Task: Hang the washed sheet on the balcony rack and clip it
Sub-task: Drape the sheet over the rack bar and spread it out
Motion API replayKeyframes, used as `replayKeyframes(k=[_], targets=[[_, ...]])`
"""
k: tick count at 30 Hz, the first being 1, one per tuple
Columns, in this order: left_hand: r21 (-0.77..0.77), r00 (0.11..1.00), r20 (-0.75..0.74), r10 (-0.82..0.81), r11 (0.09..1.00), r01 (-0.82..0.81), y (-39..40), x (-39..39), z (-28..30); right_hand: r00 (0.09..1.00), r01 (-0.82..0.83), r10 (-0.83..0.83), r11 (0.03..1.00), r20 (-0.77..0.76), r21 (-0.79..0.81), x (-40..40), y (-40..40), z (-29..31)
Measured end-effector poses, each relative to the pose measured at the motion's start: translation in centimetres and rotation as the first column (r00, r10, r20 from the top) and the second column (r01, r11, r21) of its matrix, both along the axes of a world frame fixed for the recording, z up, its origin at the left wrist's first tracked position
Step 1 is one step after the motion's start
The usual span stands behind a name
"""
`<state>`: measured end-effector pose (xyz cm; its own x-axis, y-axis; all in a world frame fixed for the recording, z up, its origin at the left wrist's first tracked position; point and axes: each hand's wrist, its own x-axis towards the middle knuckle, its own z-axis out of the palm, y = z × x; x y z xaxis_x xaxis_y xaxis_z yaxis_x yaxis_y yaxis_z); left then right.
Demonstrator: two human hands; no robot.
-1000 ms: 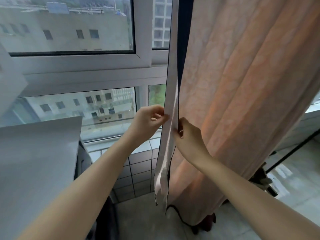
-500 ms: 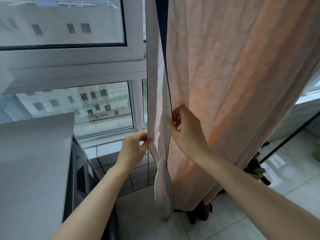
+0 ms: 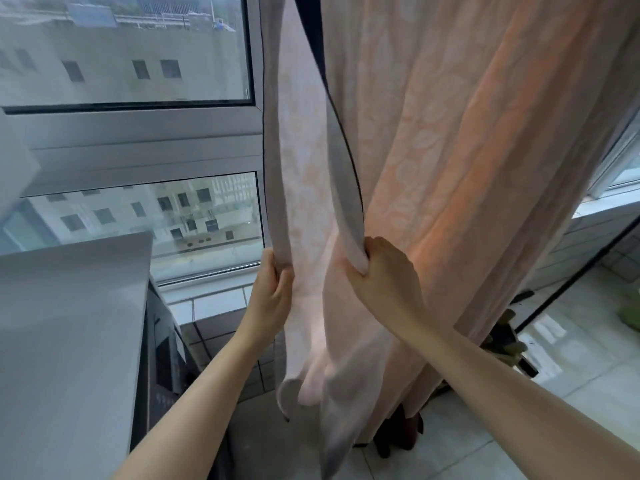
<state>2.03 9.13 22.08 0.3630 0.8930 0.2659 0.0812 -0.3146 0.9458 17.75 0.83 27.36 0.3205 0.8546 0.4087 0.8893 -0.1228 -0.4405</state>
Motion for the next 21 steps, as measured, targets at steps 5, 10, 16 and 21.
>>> replayKeyframes(k=[5,10,16,21], targets=[[0.063,0.985,-0.164,0.053,0.997,-0.043,0.7,-0.2,-0.3,0.948,0.023,0.003,0.997,-0.317,0.076,1.2,-0.4,0.1],[0.119,0.995,-0.091,0.048,0.992,-0.037,1.4,0.2,0.1,0.871,0.000,0.044,0.996,-0.489,0.090,1.1,-1.0,0.6],[-0.121,0.998,0.054,-0.025,0.992,0.032,1.6,1.3,0.6,0.857,-0.042,0.122,0.985,-0.501,0.168,0.8,-1.4,0.6],[-0.193,0.954,0.271,-0.127,0.964,0.183,1.0,2.2,0.7,0.973,0.082,-0.088,0.996,-0.214,-0.034,1.4,-1.4,-0.2]])
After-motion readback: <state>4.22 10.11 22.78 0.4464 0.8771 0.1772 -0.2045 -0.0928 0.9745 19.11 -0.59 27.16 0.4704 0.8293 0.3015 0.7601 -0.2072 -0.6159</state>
